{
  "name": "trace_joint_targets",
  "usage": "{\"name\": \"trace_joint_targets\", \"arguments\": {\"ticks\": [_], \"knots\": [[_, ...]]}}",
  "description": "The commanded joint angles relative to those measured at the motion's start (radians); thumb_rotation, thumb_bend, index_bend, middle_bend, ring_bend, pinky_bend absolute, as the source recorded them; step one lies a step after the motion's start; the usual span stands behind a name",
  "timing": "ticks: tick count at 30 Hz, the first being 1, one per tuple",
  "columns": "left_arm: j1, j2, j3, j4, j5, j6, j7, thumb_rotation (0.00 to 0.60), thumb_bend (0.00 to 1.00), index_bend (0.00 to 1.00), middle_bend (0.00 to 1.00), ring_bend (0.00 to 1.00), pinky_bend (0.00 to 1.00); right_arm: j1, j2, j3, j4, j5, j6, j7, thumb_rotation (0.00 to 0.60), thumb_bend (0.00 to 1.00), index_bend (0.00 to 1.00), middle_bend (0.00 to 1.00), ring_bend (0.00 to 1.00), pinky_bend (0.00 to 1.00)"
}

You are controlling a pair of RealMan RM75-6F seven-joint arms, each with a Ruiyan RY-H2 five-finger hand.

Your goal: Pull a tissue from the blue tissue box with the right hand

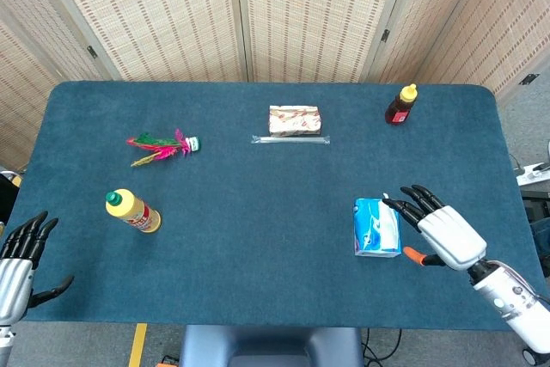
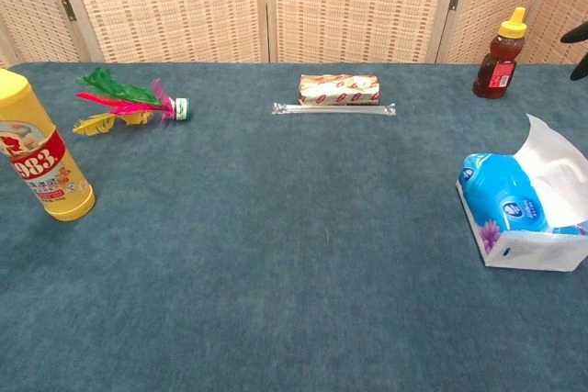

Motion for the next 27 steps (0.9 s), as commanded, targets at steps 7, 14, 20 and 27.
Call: {"name": "trace_joint_targets", "arguments": {"ticks": [7, 14, 20, 27], "knots": [[0.002, 0.0, -0.001, -0.003, -0.003, 0.003, 0.004, 0.6, 0.25, 0.0, 0.0, 0.0, 0.13, 0.059, 0.089, -0.045, -0.059, -0.011, -0.132, -0.016, 0.6, 0.2, 0.09, 0.22, 0.0, 0.07], [0.002, -0.003, 0.002, -0.002, 0.0, 0.001, 0.012, 0.6, 0.25, 0.0, 0.0, 0.0, 0.13, 0.033, 0.069, -0.059, -0.032, -0.003, -0.108, -0.089, 0.6, 0.2, 0.09, 0.22, 0.0, 0.07], [0.003, -0.004, 0.002, -0.004, 0.0, 0.002, 0.016, 0.6, 0.24, 0.0, 0.0, 0.0, 0.13, 0.05, 0.043, -0.05, -0.022, 0.048, -0.155, -0.144, 0.6, 0.2, 0.09, 0.22, 0.0, 0.07], [0.003, -0.002, 0.001, -0.002, -0.005, 0.001, 0.006, 0.6, 0.25, 0.0, 0.0, 0.0, 0.13, 0.072, 0.008, -0.031, -0.002, 0.129, -0.209, -0.212, 0.6, 0.2, 0.09, 0.22, 0.0, 0.07]]}}
